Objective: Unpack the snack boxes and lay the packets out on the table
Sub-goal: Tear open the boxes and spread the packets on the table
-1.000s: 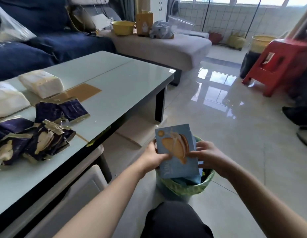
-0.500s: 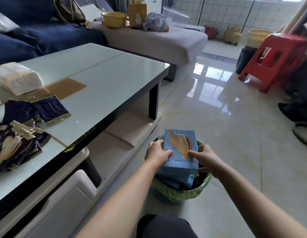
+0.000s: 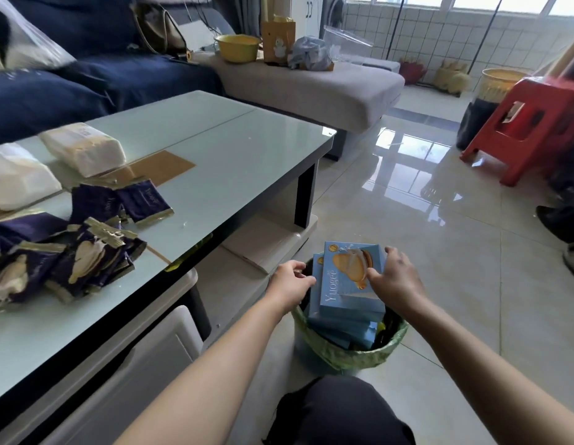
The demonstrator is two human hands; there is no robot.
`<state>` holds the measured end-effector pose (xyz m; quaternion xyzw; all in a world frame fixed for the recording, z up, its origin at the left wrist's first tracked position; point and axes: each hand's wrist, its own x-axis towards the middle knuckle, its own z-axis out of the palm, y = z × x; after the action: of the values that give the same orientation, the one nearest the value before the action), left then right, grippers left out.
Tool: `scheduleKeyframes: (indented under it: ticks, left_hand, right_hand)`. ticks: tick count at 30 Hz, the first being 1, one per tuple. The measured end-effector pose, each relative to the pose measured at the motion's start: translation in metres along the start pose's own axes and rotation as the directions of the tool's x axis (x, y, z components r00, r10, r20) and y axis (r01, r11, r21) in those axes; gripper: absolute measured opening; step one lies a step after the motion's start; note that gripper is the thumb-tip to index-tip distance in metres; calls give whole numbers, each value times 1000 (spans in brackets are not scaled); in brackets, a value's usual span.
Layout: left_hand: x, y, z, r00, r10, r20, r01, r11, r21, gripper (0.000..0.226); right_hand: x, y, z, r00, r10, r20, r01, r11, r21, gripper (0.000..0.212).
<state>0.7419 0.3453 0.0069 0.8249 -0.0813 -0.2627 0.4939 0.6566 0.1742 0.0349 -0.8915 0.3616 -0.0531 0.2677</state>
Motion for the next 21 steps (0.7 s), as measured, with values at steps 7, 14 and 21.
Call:
scheduleKeyframes:
  ticks: [7,14,21]
  left_hand:
    - [-18,-13,-44,992,54,-115,-50,998,38,26]
    - [-48,-24,-93,975,99,-201,-81,992,94,10]
    - [-88,-24,-161,931,183,-316,-121,971,204,19]
  right_hand:
    - [-25,-45,-10,977,-212,13,212,976,-53,56]
    - [-47,-89,8,925,-350,146,361,931,-52,49]
    - [-68,-159,31,828,-519,210,533,846,-13,43]
